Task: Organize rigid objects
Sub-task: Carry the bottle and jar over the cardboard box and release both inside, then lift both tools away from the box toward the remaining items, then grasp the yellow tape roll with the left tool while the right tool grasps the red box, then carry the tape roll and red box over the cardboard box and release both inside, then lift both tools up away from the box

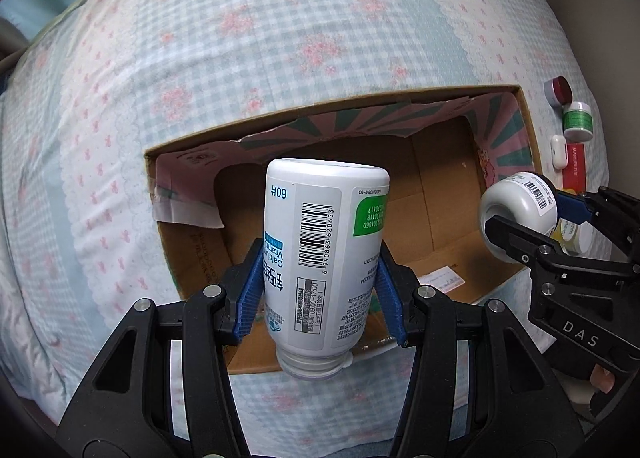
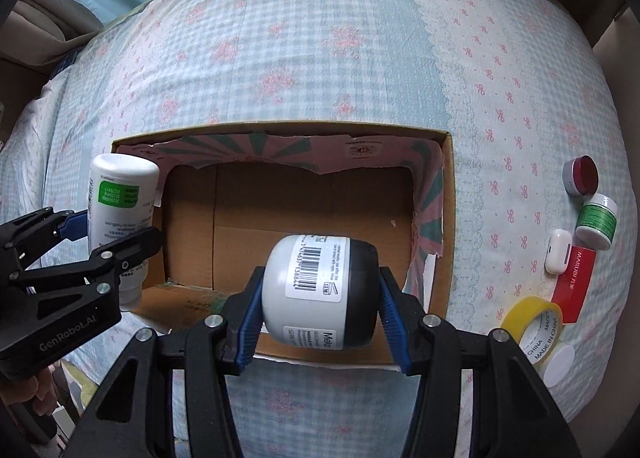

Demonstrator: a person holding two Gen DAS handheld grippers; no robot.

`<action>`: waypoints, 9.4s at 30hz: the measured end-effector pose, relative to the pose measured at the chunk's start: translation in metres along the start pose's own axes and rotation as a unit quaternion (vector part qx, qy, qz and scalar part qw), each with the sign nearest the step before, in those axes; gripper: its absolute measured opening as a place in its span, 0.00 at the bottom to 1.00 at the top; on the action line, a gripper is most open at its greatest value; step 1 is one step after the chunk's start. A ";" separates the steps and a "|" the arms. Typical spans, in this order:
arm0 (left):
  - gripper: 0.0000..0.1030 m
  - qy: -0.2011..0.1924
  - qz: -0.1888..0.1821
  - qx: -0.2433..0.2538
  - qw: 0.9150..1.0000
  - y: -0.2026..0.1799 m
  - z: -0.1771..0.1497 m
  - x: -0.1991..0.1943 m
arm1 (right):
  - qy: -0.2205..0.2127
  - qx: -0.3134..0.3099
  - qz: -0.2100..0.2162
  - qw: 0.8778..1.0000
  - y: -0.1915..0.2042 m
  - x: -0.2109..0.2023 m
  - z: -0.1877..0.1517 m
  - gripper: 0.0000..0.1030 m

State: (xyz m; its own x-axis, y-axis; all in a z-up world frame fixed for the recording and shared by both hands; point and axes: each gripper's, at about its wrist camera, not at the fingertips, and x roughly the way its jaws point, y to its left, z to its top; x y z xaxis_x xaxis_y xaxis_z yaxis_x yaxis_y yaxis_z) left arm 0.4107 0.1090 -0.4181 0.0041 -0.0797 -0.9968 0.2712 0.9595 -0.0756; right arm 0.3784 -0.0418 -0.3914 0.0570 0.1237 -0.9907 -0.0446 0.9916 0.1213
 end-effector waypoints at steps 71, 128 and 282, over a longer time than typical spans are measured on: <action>1.00 -0.213 0.013 0.005 0.977 -0.037 -0.204 -0.187 | -0.146 0.074 -0.068 0.984 -0.035 -0.170 -0.196 1.00; 1.00 -0.007 -0.050 -0.135 0.990 -0.407 -0.049 0.125 | 0.040 0.080 -0.009 0.996 -0.366 0.022 -0.069 0.94; 1.00 -0.056 0.045 -0.056 0.996 0.026 -0.013 -0.043 | 0.001 -0.013 0.035 0.999 -0.006 0.005 -0.031 1.00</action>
State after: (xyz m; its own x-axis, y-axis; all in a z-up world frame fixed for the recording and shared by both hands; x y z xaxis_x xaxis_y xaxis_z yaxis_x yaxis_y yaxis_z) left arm 0.4048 0.1411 -0.3779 0.1332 -0.0168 -0.9909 0.1568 0.9876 0.0044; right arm 0.3482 -0.0481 -0.3994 0.0502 0.1930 -0.9799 -0.0738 0.9792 0.1891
